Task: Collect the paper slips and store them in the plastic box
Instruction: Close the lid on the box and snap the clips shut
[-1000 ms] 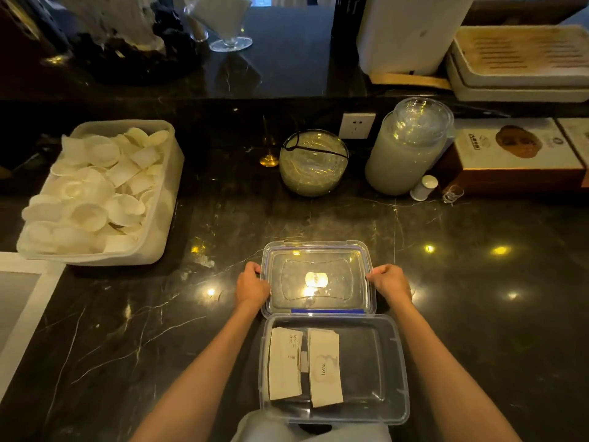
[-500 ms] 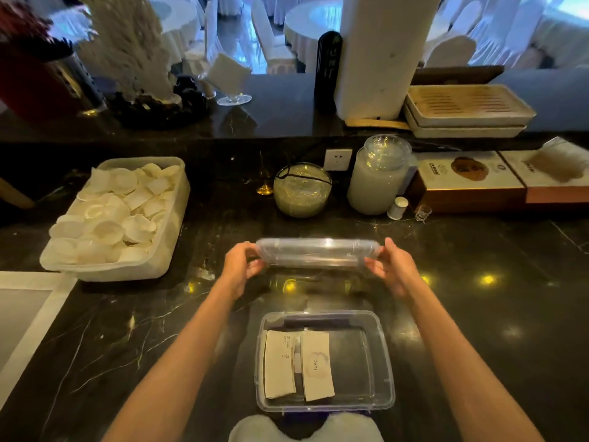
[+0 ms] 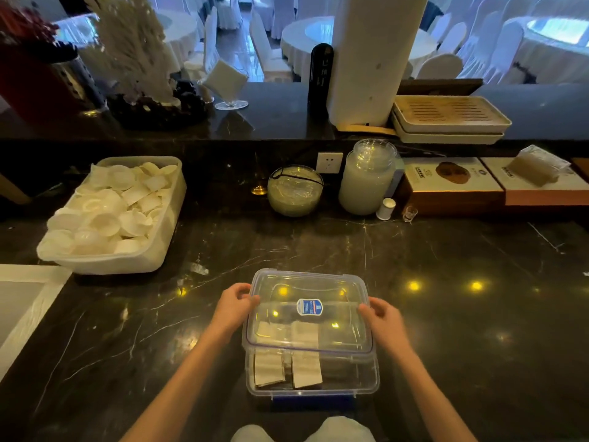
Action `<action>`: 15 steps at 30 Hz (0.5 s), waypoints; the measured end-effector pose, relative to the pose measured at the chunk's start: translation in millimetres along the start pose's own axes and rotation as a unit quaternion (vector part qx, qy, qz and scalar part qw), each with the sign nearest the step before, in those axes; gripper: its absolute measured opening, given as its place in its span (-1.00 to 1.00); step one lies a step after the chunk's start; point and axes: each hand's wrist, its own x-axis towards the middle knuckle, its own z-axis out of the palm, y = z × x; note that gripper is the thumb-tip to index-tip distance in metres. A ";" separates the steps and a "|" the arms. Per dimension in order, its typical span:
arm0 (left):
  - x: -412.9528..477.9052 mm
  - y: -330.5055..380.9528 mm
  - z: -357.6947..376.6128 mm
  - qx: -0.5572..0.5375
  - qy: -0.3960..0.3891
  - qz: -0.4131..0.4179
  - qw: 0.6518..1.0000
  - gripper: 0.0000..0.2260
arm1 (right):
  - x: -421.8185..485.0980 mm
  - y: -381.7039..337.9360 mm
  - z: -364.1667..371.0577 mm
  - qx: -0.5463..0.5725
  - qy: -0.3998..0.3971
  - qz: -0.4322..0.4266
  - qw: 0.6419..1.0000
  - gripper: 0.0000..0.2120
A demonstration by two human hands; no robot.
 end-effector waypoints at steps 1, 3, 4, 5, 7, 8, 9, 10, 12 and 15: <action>-3.6 -6.3 2.3 0.020 0.016 0.007 1.000 -0.61 | -6.1 3.4 4.5 -0.018 0.001 -0.007 1.000 -0.70; -11.3 -20.3 8.3 0.048 0.041 0.031 0.998 -0.62 | -17.7 10.1 11.4 -0.086 0.014 -0.025 0.996 -0.71; -16.9 -26.3 11.4 0.059 0.055 0.043 0.996 -0.64 | -23.3 12.8 14.3 -0.122 0.026 -0.033 0.992 -0.70; -21.7 -31.5 14.8 0.069 0.067 0.048 0.994 -0.67 | -28.9 14.9 16.5 -0.150 0.042 -0.044 0.987 -0.71; -30.1 -41.9 22.7 0.090 0.081 0.046 0.992 -0.71 | -38.6 18.1 20.3 -0.195 0.074 -0.071 0.975 -0.72; -34.7 -45.3 26.0 0.100 0.082 0.040 0.991 -0.73 | -43.1 19.0 22.3 -0.216 0.087 -0.077 0.969 -0.72; -39.0 -47.7 29.2 0.107 0.082 0.038 0.990 -0.74 | -46.3 20.4 23.9 -0.233 0.096 -0.077 0.965 -0.70; -42.1 -49.6 31.9 0.112 0.084 0.041 0.989 -0.74 | -48.6 22.0 25.0 -0.246 0.100 -0.071 0.961 -0.67; -45.5 -51.9 35.4 0.125 0.096 0.055 0.986 -0.76 | -51.3 24.6 25.7 -0.260 0.101 -0.058 0.958 -0.62; -48.5 -52.8 37.3 0.132 0.109 0.057 0.984 -0.79 | -53.5 27.7 25.1 -0.265 0.107 -0.059 0.956 -0.59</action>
